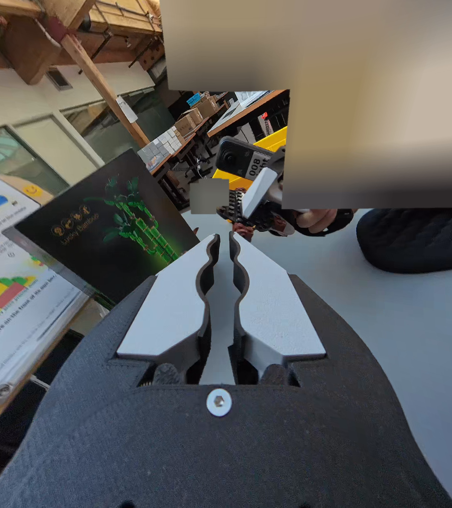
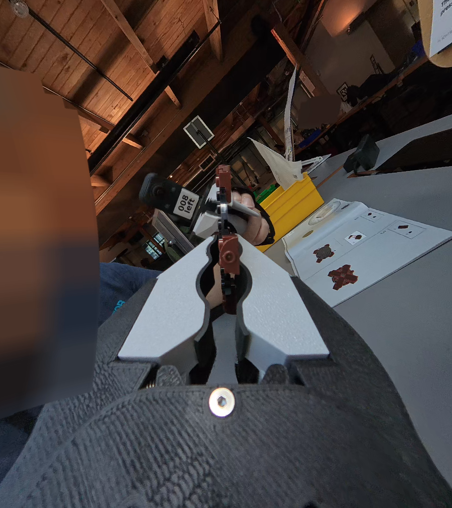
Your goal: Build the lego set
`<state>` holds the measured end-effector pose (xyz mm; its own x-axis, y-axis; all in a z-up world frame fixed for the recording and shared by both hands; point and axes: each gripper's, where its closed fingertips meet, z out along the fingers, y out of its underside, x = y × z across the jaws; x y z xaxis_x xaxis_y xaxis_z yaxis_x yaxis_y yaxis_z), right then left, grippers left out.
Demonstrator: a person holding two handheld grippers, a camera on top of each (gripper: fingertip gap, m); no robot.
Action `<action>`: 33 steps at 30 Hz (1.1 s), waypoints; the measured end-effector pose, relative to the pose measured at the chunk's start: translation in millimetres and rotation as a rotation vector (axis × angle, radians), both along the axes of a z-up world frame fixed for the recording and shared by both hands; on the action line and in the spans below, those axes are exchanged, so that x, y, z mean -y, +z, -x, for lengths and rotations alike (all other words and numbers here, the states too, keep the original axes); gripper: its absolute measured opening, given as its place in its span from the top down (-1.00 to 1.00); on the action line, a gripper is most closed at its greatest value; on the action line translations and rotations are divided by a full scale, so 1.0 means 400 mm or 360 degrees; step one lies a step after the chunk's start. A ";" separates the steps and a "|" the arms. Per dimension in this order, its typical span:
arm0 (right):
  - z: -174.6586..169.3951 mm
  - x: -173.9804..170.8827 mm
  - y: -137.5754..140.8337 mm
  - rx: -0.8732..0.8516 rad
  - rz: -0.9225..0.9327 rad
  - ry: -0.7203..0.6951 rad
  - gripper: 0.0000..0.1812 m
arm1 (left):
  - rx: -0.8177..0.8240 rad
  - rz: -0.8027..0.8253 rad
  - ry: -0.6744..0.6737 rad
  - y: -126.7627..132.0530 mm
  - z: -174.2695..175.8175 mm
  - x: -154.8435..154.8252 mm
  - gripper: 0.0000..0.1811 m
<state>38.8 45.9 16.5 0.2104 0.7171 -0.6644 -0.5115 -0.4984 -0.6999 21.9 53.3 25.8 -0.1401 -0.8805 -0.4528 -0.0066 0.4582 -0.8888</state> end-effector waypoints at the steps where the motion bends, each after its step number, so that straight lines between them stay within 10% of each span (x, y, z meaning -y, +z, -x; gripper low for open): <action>1: 0.003 -0.002 -0.003 0.0060 -0.0031 -0.0030 0.93 | -0.0093 0.0269 0.0007 -0.005 -0.007 -0.020 0.90; 6: 0.033 -0.006 -0.035 0.0263 -0.0012 -0.0046 0.93 | -0.0474 0.1268 -0.0405 -0.033 -0.005 0.010 0.66; 17: 0.048 -0.014 -0.064 0.0314 0.0042 -0.0014 0.91 | -0.0690 0.1484 -0.0468 -0.092 -0.011 0.028 0.94; 20: 0.048 -0.018 -0.070 0.0321 0.0055 -0.0015 0.63 | -0.0592 0.1613 -0.0495 -0.064 -0.009 0.008 0.94; 24: 0.036 -0.023 -0.058 0.0244 0.0031 -0.0049 0.93 | -0.0547 0.1647 -0.0454 -0.063 -0.012 -0.010 0.94; 33: 0.028 -0.024 -0.059 0.0312 0.0015 -0.0097 0.93 | -0.0523 0.1708 -0.0471 -0.066 -0.019 -0.012 0.94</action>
<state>27.8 55.5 -7.1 0.3791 0.6929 -0.6133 -0.3955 -0.4778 -0.7844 29.5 58.1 -0.5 -0.3771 -0.7031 0.6029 -0.3276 -0.5076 -0.7969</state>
